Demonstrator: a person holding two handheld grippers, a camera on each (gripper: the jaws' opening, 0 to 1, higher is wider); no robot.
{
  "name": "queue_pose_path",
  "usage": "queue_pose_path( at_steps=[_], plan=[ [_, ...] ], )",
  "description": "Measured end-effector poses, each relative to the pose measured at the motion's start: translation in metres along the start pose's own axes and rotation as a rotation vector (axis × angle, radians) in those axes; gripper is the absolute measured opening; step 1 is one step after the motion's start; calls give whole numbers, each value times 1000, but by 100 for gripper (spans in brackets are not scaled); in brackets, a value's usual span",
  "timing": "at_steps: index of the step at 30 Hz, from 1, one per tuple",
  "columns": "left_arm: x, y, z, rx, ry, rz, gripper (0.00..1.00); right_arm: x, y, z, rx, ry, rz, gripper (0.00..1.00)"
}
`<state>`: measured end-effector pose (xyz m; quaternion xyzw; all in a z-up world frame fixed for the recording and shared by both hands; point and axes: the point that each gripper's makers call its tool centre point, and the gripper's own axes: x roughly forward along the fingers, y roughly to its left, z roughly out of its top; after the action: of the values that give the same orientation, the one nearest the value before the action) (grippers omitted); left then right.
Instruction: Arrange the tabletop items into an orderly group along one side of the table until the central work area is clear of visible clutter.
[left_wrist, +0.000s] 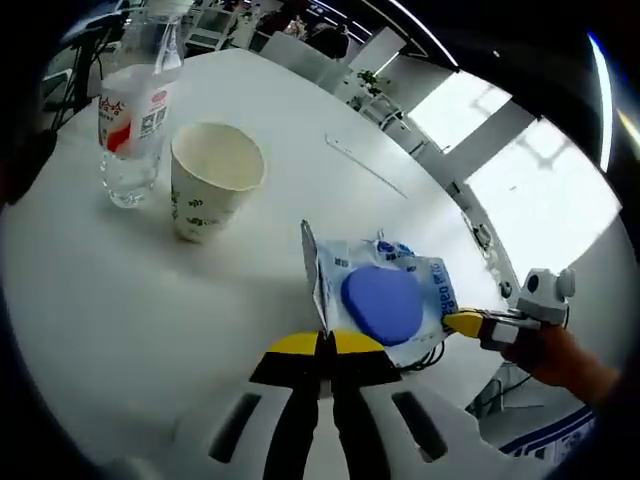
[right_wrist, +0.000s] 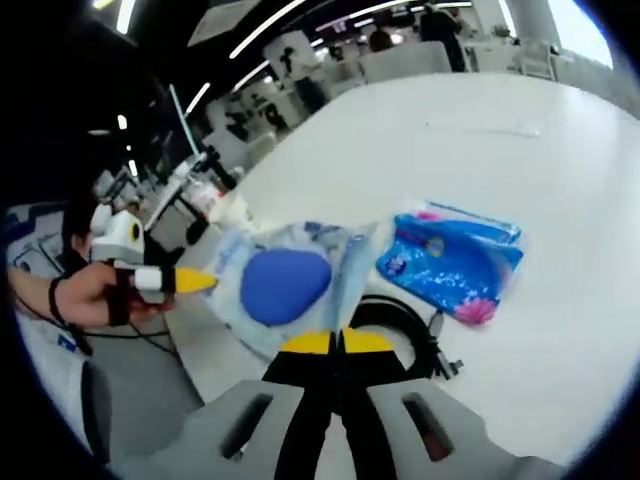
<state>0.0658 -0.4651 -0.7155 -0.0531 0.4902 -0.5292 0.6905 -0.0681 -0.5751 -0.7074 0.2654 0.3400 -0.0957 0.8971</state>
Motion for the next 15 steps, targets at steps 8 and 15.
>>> queue_pose_path(
  at_steps=[8,15],
  plan=[
    [3,3,8,-8,-10,8,0,4,0,4,12,-8,-5,0],
    [3,10,7,-45,-30,24,0,21,-3,20,-18,6,1,0]
  ],
)
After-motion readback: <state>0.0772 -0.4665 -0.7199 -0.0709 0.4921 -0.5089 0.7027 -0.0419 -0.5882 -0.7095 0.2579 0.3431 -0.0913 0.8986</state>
